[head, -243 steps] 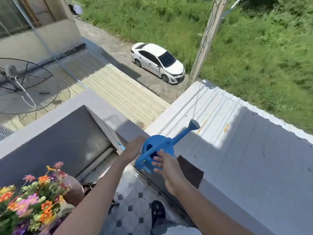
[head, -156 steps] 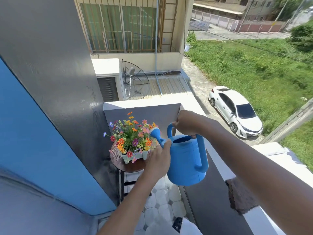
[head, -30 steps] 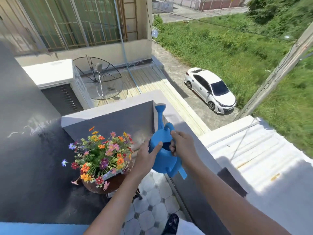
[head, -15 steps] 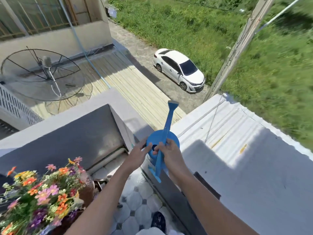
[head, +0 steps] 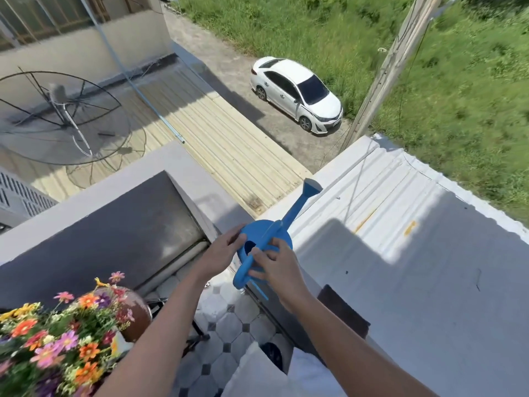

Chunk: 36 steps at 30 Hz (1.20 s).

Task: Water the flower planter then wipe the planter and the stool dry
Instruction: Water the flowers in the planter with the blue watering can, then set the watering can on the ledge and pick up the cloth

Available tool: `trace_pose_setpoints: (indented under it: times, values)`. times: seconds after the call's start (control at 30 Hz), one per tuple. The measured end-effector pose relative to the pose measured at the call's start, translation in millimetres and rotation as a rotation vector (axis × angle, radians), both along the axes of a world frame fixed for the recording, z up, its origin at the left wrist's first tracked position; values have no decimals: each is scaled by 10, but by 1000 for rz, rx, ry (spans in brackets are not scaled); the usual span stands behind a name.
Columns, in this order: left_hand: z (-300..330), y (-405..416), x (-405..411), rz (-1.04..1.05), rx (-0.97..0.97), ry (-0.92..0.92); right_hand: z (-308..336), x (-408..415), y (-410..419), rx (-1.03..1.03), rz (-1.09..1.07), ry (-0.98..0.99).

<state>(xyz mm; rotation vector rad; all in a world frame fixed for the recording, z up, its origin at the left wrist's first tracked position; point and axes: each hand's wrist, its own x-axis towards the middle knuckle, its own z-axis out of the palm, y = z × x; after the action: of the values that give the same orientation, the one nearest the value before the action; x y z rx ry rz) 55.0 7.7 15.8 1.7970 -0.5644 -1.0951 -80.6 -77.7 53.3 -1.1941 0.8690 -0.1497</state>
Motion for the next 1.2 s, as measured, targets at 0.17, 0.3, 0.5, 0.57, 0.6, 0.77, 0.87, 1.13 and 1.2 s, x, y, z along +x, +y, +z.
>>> trace_pose_setpoints:
  times: [0.17, 0.3, 0.5, 0.57, 0.6, 0.77, 0.87, 1.13, 1.2]
  values:
    - [269, -83, -47, 161, 72, -283, 36, -265, -226, -356, -19, 160]
    - [683, -356, -473, 242, -179, -499, -127, -651, -358, -437, -93, 219]
    - [439, -725, -1137, -69, -257, -491, -561, -1365, -344, -494, -229, 397]
    - [74, -756, -1322, -182, -106, -407, -744, -1576, -300, -513, -234, 464]
    - [-119, -748, -1422, -232, -10, -392, -832, -1667, -281, -528, -233, 496]
    - [-758, -600, -1946, -328, 293, -522, -1154, -1972, -253, -618, -231, 592]
    - [-822, -555, -2134, -208, 319, -532, -1203, -2030, -267, -664, -171, 639]
    - [-824, -428, -1992, -279, 280, -403, -1206, -1929, -331, -709, 11, 717]
    - [-657, -303, -1887, -314, 158, -404, -1114, -1846, -281, -772, 44, 656]
